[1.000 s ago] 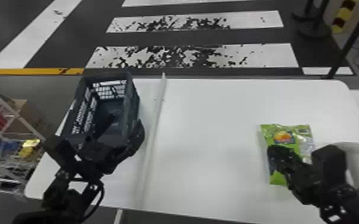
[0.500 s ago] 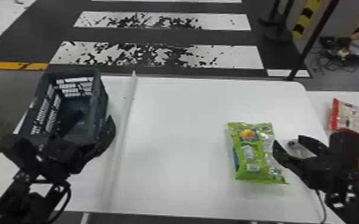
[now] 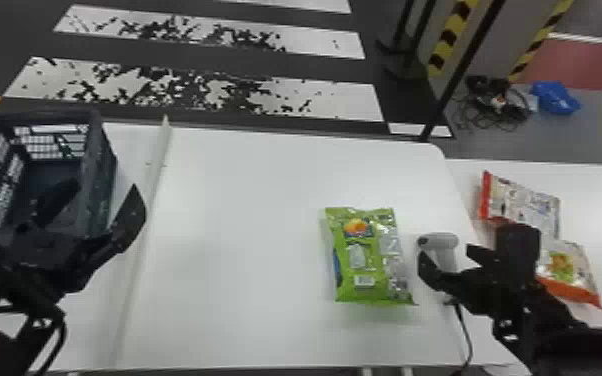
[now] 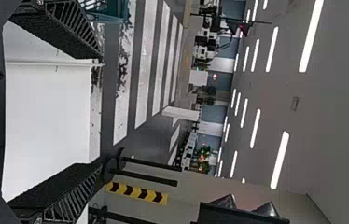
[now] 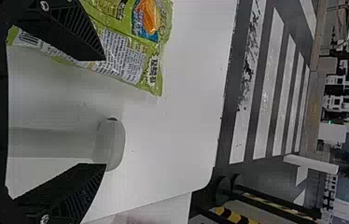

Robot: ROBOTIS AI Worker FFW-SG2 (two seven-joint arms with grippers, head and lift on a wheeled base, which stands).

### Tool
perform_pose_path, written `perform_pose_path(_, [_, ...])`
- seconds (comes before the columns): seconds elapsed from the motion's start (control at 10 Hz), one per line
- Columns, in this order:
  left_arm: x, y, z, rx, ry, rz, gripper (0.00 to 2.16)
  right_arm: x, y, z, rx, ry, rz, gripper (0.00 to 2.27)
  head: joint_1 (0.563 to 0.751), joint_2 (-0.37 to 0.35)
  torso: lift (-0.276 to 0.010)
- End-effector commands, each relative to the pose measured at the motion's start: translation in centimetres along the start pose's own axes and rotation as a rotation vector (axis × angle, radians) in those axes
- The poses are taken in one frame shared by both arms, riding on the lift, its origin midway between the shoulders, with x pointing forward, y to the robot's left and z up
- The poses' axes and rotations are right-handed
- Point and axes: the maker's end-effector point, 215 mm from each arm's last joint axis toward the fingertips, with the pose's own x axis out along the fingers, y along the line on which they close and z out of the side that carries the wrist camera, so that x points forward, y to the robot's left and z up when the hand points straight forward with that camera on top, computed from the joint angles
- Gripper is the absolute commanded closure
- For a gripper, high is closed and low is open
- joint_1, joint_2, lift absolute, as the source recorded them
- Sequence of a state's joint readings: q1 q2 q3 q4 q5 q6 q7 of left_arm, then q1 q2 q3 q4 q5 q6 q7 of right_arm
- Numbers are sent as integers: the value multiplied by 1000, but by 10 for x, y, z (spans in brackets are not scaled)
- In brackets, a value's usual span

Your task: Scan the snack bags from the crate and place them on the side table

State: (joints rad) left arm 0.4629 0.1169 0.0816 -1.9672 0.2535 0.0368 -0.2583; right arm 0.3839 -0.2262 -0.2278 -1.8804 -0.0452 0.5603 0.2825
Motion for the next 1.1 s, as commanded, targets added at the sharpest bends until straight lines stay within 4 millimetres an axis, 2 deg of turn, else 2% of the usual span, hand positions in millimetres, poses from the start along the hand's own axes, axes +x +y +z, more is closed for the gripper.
perform_pose_path(0.0, [1,-6,-7,-6,22,-8,36,10,-8,-14,15,51,6,76,695,-168,-50])
perform_pose_path(0.3, [1,-7,-10,-10,30,-8,36,27,-18,-32,23,115,17,171,695,-192,-50])
perform_pose_path(0.5, [0,-6,-13,-10,37,-7,36,34,-29,-43,10,147,5,437,695,-208,-50])
perform_pose_path(0.6, [0,-6,-13,-10,37,-9,36,36,-32,-44,3,153,3,822,695,-216,-50])
perform_pose_path(0.8, [0,-7,-16,-12,41,-9,36,37,-33,-49,15,174,5,2024,695,-223,-50])
perform_pose_path(1.0, [-1,-6,-16,-11,39,-7,36,37,-33,-46,16,168,6,2256,695,-227,-50])
